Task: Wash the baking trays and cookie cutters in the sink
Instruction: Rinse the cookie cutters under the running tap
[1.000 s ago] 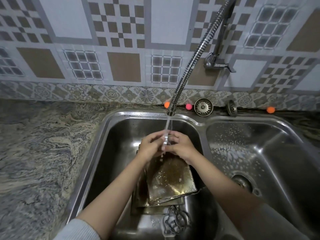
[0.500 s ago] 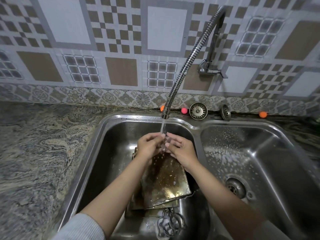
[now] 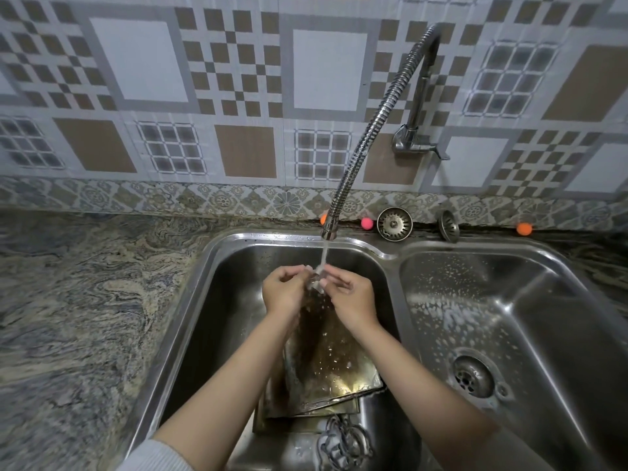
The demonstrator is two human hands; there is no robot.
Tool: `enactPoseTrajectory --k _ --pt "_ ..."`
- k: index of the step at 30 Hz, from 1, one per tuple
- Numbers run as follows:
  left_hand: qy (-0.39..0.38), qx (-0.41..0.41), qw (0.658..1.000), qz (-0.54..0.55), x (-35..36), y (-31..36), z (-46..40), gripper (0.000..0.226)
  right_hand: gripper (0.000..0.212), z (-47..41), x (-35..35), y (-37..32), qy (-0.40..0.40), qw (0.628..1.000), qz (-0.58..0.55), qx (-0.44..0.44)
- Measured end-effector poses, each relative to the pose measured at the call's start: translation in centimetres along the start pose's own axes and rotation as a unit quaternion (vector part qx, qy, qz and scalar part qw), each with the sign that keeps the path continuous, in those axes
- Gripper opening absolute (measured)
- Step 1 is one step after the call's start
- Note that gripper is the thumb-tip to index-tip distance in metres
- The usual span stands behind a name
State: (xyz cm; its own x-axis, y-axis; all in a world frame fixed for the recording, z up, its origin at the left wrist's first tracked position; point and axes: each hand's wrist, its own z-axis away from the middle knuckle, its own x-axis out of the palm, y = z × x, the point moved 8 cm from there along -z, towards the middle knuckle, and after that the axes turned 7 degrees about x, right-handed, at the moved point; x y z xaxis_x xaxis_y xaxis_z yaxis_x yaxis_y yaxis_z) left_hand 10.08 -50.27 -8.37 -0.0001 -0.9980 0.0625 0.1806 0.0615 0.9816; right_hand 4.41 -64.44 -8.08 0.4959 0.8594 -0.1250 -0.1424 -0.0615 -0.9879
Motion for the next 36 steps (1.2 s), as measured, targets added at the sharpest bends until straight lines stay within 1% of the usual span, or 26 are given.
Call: enactPoseTrajectory --k 5,9,11,15,22,24,30,36 --pt "0.009 0.025 0.999 -0.034 -0.5 0.3 0.7 0.003 0.032 0.2 0.1 0.2 0.010 1.000 0.002 -0.015" --pt "0.002 -0.011 1.000 -0.004 -0.1 -0.4 1.2 0.002 0.032 0.3 -0.6 0.4 0.016 0.999 -0.024 -0.014" --pt "-0.002 -0.036 0.999 0.019 0.1 -0.8 1.3 0.005 0.028 0.4 -1.1 0.4 0.021 0.999 -0.041 -0.009" --pt "0.003 -0.062 0.998 0.033 -0.3 -0.8 0.9 0.006 0.022 0.2 -0.8 0.3 0.004 0.999 -0.049 0.002" --pt "0.008 -0.059 0.997 0.053 -1.8 0.6 0.8 0.010 0.022 0.2 1.0 -0.2 -0.018 0.999 -0.047 0.008" --pt "-0.003 -0.053 0.997 0.050 -1.5 0.8 0.9 0.006 0.021 0.2 0.7 -0.1 -0.016 0.998 -0.052 0.010" --pt "-0.064 -0.056 0.995 0.046 1.5 0.6 1.8 0.008 0.025 0.1 -2.5 0.1 0.012 0.999 -0.049 0.016" --pt "-0.098 -0.060 0.992 0.046 3.2 0.6 2.2 0.008 0.024 0.0 -4.4 0.1 0.028 0.998 -0.060 0.018"
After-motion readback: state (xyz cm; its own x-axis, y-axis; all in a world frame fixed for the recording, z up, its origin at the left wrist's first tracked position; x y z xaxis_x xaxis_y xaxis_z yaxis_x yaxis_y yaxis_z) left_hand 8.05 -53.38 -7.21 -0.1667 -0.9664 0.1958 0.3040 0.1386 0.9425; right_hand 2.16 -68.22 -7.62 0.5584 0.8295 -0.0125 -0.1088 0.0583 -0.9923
